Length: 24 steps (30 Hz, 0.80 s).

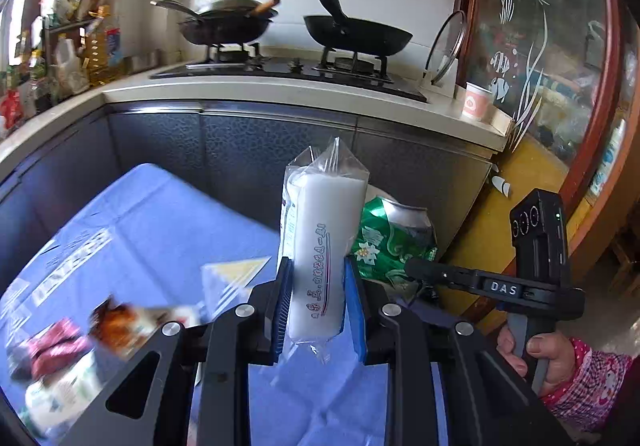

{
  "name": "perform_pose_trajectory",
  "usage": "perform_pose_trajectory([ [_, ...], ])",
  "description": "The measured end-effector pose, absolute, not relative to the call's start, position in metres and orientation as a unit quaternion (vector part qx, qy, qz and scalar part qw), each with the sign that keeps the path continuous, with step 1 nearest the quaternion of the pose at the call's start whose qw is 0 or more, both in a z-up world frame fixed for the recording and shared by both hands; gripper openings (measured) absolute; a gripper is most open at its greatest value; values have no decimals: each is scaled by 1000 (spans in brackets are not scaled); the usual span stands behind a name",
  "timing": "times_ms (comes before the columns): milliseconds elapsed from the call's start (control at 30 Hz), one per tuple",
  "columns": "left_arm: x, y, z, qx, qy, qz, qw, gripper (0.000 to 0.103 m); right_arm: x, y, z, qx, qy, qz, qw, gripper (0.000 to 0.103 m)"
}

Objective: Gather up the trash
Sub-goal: 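Carry the white bag and green can to the bin and release them, then move both tools back to the table toward the white-green snack packet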

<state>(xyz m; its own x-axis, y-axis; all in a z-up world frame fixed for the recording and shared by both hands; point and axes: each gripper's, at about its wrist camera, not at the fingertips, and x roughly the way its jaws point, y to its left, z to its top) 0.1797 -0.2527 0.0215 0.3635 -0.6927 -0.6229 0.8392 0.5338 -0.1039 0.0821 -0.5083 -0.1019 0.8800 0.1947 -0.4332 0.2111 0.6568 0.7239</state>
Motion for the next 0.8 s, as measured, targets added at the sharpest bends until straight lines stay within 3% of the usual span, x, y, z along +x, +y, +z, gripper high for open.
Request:
perform_pose_trajectory([
  [333, 225, -381, -17, 155, 350, -485, 786, 27, 111, -598, -137, 442, 260, -90, 854, 10],
  [400, 230, -396, -28, 164, 360, -477, 785, 32, 107, -601, -141, 440, 260, -100, 854, 15],
  [433, 232, -403, -34, 169, 369, -469, 784, 37, 106, -603, -141, 441, 258, -103, 854, 26],
  [467, 234, -405, -39, 174, 375, -459, 787, 44, 105, -605, -142, 440, 255, -108, 855, 37],
  [500, 235, -408, -42, 179, 378, -446, 791, 53, 102, -606, -139, 435, 248, -113, 858, 38],
  [800, 203, -354, 0, 118, 347, -434, 823, 53, 77, -576, -105, 420, 205, -79, 881, 38],
])
